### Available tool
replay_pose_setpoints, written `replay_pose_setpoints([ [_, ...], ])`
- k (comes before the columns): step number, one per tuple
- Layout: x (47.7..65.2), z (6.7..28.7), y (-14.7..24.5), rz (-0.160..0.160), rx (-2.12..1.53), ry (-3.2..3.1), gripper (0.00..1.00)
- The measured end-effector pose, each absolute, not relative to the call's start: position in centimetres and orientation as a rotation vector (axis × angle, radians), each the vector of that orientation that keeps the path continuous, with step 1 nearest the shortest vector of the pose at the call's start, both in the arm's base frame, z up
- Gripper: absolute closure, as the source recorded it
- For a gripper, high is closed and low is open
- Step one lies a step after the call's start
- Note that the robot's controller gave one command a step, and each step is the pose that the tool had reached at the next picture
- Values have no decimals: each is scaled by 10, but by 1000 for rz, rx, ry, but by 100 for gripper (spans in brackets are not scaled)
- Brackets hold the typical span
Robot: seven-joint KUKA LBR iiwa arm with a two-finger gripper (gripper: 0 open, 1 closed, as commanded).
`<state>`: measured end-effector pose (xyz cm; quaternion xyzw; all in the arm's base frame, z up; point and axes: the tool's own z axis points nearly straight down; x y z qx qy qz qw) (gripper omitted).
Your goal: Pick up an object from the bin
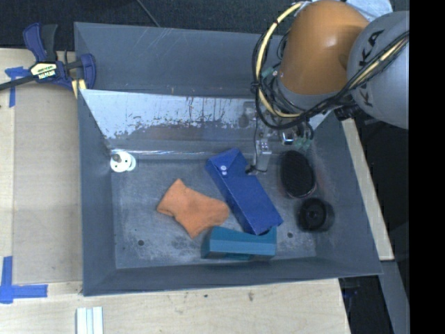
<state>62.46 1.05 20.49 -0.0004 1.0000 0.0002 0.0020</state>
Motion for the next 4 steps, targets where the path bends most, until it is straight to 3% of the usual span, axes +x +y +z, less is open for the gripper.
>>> replay_pose_setpoints([
  [1, 627, 193, 13, 0, 50, 3128, 0],
  [2, 613, 122, 34, 1, 88, 3134, 0],
  [3, 597, 92, 38, 2, 278, 3126, 0],
  [4, 595, 83, 52, 12, 144, 3086, 100],
])
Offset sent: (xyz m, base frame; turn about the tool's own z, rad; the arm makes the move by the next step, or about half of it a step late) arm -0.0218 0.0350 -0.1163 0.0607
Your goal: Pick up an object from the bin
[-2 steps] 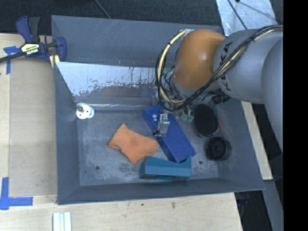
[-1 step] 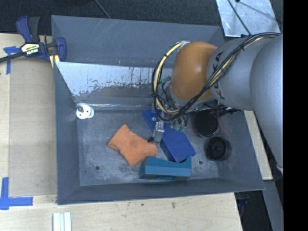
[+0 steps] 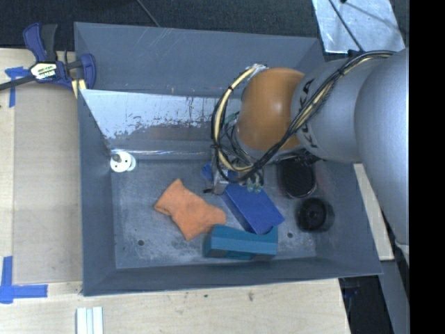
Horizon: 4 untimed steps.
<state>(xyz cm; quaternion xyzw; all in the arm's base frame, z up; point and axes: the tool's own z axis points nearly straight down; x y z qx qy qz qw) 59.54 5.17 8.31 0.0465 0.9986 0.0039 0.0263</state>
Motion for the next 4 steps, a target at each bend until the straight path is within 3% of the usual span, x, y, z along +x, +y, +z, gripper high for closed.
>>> replay_pose_setpoints([
  [1, 593, 81, 53, 13, 142, 3095, 100],
  [2, 606, 137, 62, 1, 309, 3125, 0],
  [3, 611, 147, 64, 1, 329, 3119, 0],
  [4, 583, 108, 98, 0, 277, 3122, 0],
])
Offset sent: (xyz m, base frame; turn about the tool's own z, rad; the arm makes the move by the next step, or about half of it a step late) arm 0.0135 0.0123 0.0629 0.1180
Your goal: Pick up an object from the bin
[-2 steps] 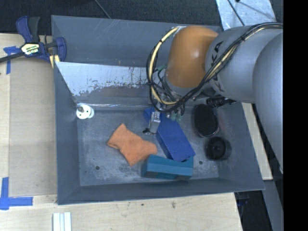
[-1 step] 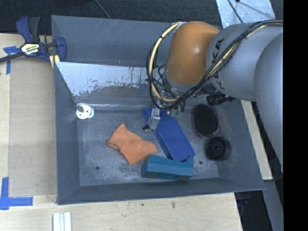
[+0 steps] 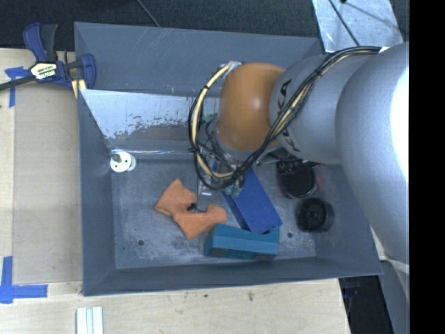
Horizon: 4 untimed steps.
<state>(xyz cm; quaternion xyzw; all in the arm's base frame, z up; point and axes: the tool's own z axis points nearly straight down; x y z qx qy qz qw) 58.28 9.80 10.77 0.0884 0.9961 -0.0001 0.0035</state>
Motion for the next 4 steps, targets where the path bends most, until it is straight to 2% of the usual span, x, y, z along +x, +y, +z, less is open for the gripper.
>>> replay_pose_setpoints([
  [1, 578, 89, 115, 1, 356, 3124, 0],
  [2, 548, 70, 107, 0, 389, 3115, 100],
  [3, 548, 70, 106, 0, 389, 3115, 100],
  [4, 544, 262, 129, 0, 367, 3121, 100],
])
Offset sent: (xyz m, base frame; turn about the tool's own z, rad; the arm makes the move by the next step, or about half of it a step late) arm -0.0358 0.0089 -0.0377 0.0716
